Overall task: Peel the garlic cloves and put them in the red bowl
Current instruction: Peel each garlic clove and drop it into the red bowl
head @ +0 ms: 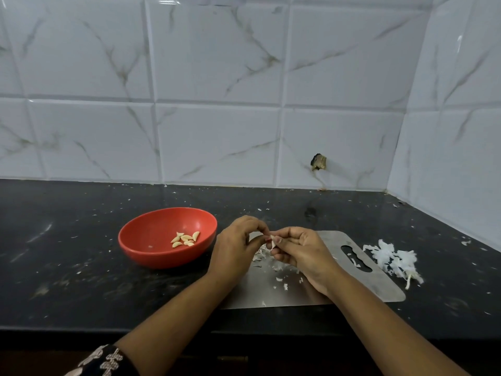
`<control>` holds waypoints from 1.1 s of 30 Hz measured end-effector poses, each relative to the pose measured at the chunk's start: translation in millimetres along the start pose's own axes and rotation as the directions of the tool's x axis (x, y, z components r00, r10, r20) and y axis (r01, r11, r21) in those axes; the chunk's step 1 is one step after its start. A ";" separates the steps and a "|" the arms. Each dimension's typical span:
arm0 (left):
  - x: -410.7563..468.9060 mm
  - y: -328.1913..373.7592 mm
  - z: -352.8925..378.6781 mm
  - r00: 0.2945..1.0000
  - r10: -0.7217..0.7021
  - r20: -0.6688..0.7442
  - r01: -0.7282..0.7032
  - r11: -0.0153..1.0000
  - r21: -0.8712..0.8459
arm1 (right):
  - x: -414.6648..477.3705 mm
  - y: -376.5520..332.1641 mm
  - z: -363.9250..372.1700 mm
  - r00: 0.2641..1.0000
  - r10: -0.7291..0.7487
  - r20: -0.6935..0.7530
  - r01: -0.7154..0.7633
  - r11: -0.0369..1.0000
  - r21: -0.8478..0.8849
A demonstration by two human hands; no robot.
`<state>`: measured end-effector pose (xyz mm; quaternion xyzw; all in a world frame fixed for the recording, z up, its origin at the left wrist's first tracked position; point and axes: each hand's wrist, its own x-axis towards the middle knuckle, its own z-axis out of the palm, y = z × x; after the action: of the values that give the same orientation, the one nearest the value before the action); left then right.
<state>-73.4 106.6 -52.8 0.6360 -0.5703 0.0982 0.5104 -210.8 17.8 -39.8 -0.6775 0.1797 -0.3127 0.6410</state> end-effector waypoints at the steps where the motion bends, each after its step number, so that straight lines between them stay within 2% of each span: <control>1: 0.0 -1.0 0.4 1.000 0.013 0.010 -0.013 1.000 -0.001 | -0.2 0.0 -0.3 1.000 0.002 0.003 -0.002 1.000 0.003; 7: 0.8 0.3 -0.4 0.989 0.016 0.146 -0.027 0.997 0.074 | 1.3 2.6 -0.4 1.000 0.018 0.009 -0.018 1.000 -0.022; 13: -0.9 3.7 1.0 0.983 0.039 0.181 -0.065 0.987 0.143 | 2.7 1.8 2.7 1.000 0.025 -0.003 -0.025 1.000 -0.007; 16: -1.6 2.7 1.4 0.987 0.042 0.158 -0.064 0.988 0.141 | 3.7 0.4 0.5 0.997 0.012 -0.078 -0.006 0.997 0.077; 19: -1.1 0.6 0.6 0.991 -0.021 0.130 0.009 0.996 0.092 | 4.0 0.3 -1.2 0.993 0.010 -0.121 0.003 0.994 0.108; 24: -2.4 1.6 0.9 0.991 -0.049 0.122 0.034 0.993 0.117 | 2.5 0.5 -0.8 0.996 0.009 -0.091 0.001 0.994 0.105; 28: -1.5 -1.3 0.6 0.993 -0.057 0.102 0.051 0.997 0.057 | 2.3 0.7 0.6 0.998 0.008 -0.059 -0.007 1.000 0.013; 33: -1.2 2.3 -0.9 0.998 -0.039 0.057 0.041 0.999 -0.034 | 2.0 -0.2 0.5 1.000 0.009 -0.023 -0.009 1.000 -0.003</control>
<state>-75.2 108.4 -52.0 0.6407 -0.5733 0.0602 0.5072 -209.0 16.9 -39.3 -0.6742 0.1907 -0.3172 0.6391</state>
